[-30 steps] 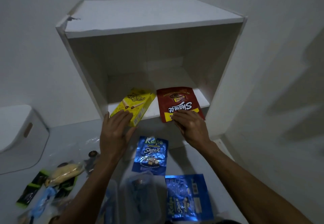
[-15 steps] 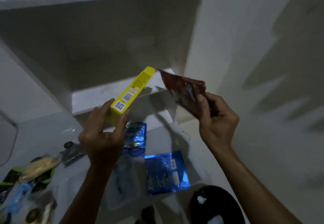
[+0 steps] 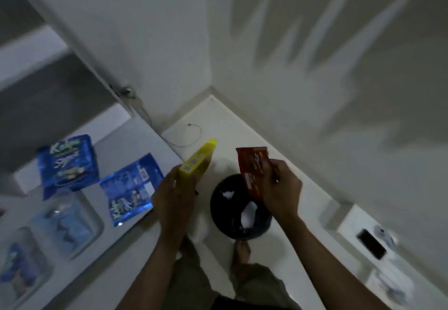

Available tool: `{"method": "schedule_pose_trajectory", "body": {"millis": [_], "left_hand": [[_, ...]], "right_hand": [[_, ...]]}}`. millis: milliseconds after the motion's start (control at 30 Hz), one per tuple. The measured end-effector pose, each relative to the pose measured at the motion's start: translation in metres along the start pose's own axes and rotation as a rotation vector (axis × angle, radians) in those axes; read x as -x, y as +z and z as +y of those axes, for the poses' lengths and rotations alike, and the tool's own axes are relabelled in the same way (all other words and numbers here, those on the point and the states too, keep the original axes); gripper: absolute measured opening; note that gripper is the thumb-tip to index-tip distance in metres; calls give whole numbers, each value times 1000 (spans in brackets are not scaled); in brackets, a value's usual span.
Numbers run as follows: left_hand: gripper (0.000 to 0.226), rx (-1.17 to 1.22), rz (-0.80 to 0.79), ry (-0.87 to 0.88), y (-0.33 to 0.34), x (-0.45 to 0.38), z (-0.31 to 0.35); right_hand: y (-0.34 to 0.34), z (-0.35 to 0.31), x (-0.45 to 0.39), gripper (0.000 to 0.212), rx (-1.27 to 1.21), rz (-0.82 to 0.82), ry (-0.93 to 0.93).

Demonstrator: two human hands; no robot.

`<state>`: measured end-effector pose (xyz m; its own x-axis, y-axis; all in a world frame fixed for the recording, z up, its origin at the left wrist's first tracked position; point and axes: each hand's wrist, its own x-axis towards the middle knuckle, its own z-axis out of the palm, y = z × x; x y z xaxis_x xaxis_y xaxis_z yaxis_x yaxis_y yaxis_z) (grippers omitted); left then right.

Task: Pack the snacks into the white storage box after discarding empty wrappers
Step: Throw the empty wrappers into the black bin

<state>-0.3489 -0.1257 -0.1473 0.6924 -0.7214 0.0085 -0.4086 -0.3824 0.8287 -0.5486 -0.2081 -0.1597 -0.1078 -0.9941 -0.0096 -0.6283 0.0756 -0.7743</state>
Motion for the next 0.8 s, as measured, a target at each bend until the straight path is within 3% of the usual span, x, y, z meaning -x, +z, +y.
{"method": "schedule_pose_trajectory", "body": {"millis": [100,133,233,333,400,500,533,633,800], "left_hand": [[61,-189,-163,16,53,10,-27],[60,-204,-181,-27,67,15,-35],[26,-166,-276,-240,103,27,-43],[17,-183,-358,-236,138,35,-67],[25,-204,-386,-206,160,37,-87],[67,-257,-427,-117,190,41,-118],[71,-269,-437,-150,197,40,-125],[57,-267,-450,-210,208,39,-147],[60,-250,-463,-201,191,40,-141]], "right_hand": [[11,46,2,19,68,-53,115],[17,60,2,18,88,-62,151],[37,97,3,20,129,-124,306],[58,130,3,24,155,-186,391],[72,151,3,23,179,-208,389],[97,180,3,21,201,-223,416],[105,188,3,21,204,-224,424],[118,200,3,20,202,-215,422],[110,186,3,23,178,-236,420]]}}
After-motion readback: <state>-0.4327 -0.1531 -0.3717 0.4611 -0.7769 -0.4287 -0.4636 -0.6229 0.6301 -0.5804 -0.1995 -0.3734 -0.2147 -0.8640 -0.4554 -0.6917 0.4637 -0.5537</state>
